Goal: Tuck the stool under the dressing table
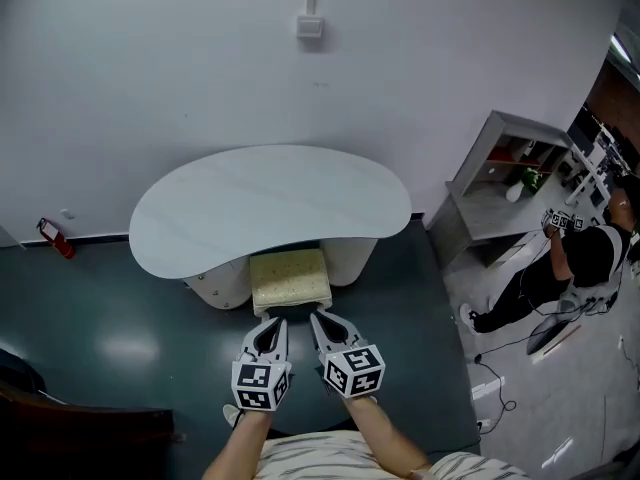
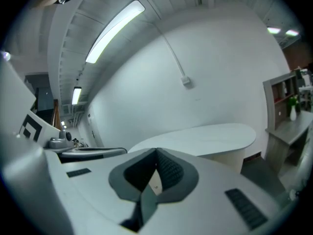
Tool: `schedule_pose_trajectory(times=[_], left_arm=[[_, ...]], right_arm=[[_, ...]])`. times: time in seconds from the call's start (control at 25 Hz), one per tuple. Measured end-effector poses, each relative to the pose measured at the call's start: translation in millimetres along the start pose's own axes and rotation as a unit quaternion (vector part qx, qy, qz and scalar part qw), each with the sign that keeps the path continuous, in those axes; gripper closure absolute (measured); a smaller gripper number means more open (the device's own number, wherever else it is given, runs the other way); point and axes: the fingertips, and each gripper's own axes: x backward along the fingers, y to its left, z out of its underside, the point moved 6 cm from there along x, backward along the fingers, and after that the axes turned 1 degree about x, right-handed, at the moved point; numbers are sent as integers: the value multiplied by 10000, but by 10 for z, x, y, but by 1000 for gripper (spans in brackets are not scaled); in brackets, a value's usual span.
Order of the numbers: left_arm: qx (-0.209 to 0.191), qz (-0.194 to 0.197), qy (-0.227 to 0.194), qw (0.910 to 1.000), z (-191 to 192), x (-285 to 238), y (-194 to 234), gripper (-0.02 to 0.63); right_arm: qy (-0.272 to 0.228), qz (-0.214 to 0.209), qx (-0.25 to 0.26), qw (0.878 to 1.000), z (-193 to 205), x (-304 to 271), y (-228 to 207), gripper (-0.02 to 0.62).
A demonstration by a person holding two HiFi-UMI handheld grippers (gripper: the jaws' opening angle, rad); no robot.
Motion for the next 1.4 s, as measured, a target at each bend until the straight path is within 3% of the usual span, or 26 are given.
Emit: schedule_pose_trajectory(times=[0.32,0.68,0.92,1.12,1.4], left_arm=[[-157,228,-562,9980,-606,319,-240,600],[-205,201,-1256,9917,-1085,542,-354,600],[-368,218,-1543,9871,-1263,628,-449,600],[-216,182,-1729,9845,-1341,683,-479,600],[-289,141,-1828,9826,-1412,702,-447,600]], right_arm=[[-560,-186,307,9978,-621,244,351,581],[-1163,-137,655,9910,-1105,451,539,581],[-1444,-138,900,9853,-1291,578,609,581],[-1603,-156,1049,9814,-1414,669,654,581],[-1553,-198,1206,9803,-1455,627,707,581]])
